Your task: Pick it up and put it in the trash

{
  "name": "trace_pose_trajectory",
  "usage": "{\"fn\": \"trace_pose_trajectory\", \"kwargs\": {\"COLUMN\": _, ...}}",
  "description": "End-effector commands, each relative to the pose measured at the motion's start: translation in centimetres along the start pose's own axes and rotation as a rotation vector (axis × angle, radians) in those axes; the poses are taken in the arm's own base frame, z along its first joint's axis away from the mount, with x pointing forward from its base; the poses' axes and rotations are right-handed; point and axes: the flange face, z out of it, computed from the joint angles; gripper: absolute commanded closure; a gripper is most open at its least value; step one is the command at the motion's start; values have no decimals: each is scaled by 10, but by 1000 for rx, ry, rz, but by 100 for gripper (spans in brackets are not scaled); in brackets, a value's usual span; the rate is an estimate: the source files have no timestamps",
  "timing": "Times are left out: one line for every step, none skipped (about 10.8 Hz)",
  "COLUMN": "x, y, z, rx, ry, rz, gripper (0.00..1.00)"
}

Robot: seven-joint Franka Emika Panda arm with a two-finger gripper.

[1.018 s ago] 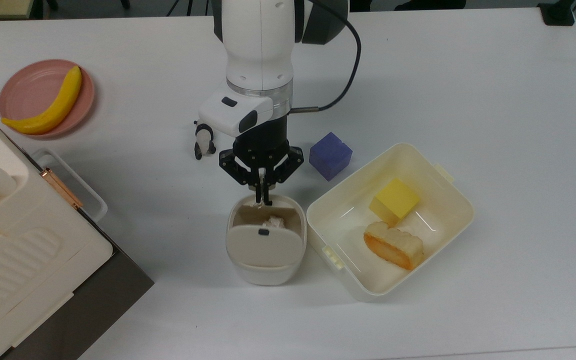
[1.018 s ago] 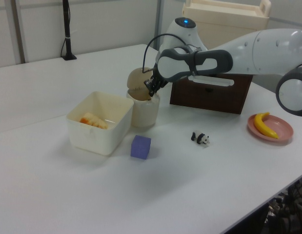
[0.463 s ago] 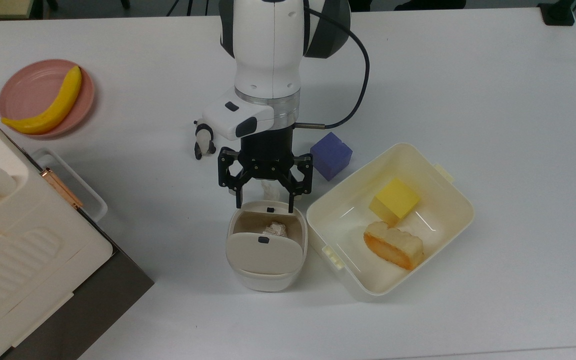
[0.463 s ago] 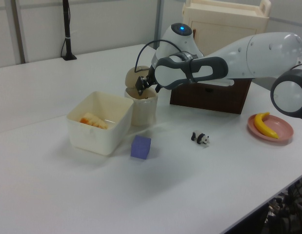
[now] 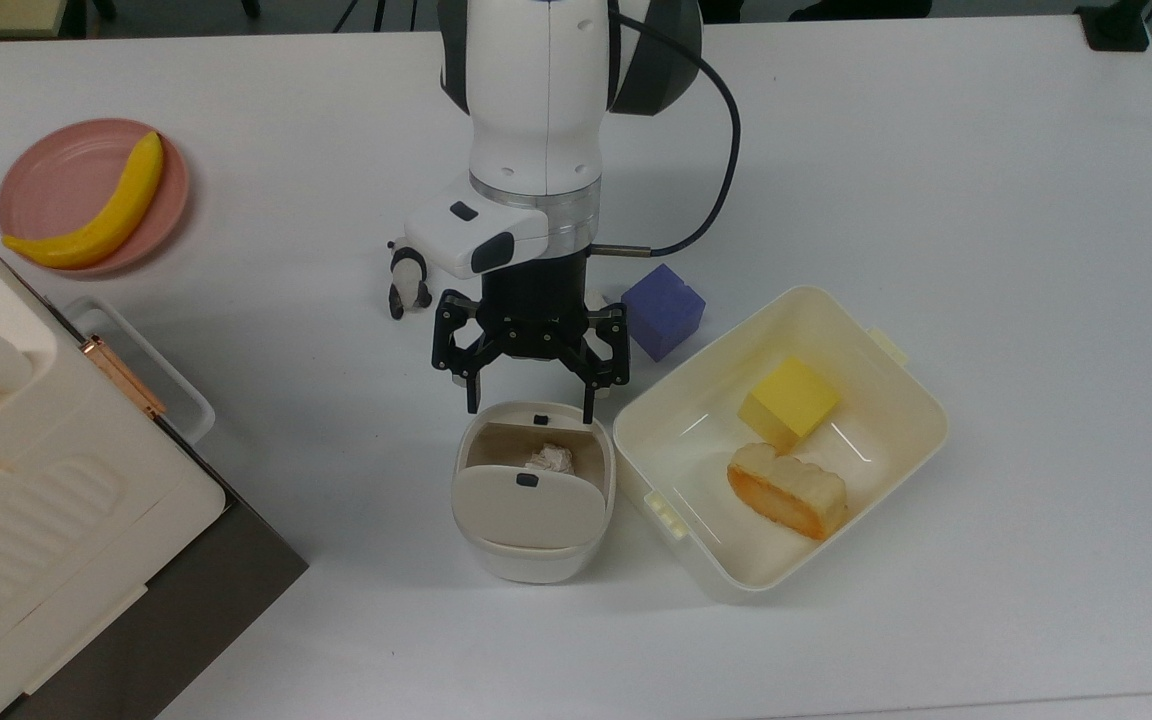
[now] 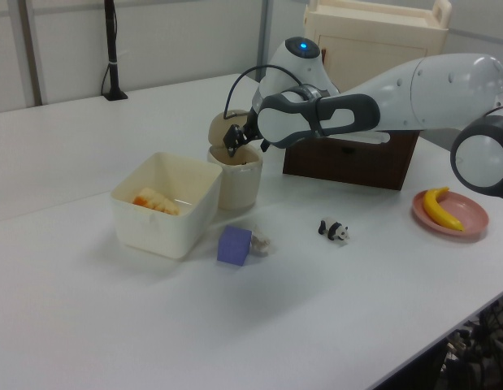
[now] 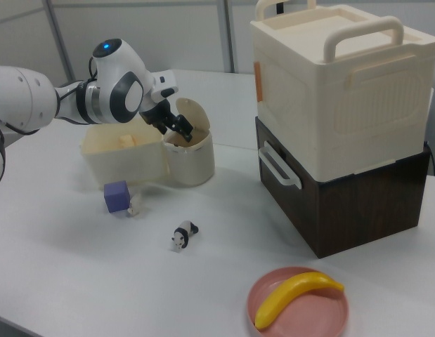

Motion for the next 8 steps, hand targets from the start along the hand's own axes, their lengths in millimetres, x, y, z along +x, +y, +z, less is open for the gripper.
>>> {"fn": "trace_pose_trajectory", "kwargs": {"x": -2, "y": -3, "z": -6, "rx": -6, "ry": -11, "rz": 11, "gripper": 0}}
{"fn": "trace_pose_trajectory", "kwargs": {"x": -13, "y": -2, "z": -7, "rx": -24, "ry": -85, "rz": -5, "gripper": 0}}
{"fn": "trace_pose_trajectory", "kwargs": {"x": -23, "y": -8, "z": -5, "rx": -33, "ry": -162, "rz": -61, "gripper": 0}}
{"fn": "trace_pose_trajectory", "kwargs": {"x": -36, "y": -11, "z": -1, "rx": -40, "ry": -256, "rz": -135, "gripper": 0}}
{"fn": "trace_pose_trajectory", "kwargs": {"x": -50, "y": -19, "z": -1, "rx": -33, "ry": -329, "rz": -215, "gripper": 0}}
{"fn": "trace_pose_trajectory", "kwargs": {"x": -63, "y": -20, "z": -3, "rx": -17, "ry": -359, "rz": -249, "gripper": 0}}
{"fn": "trace_pose_trajectory", "kwargs": {"x": -74, "y": -24, "z": 3, "rx": -8, "ry": -385, "rz": -273, "gripper": 0}}
{"fn": "trace_pose_trajectory", "kwargs": {"x": -91, "y": -40, "z": 15, "rx": -2, "ry": -415, "rz": -312, "gripper": 0}}
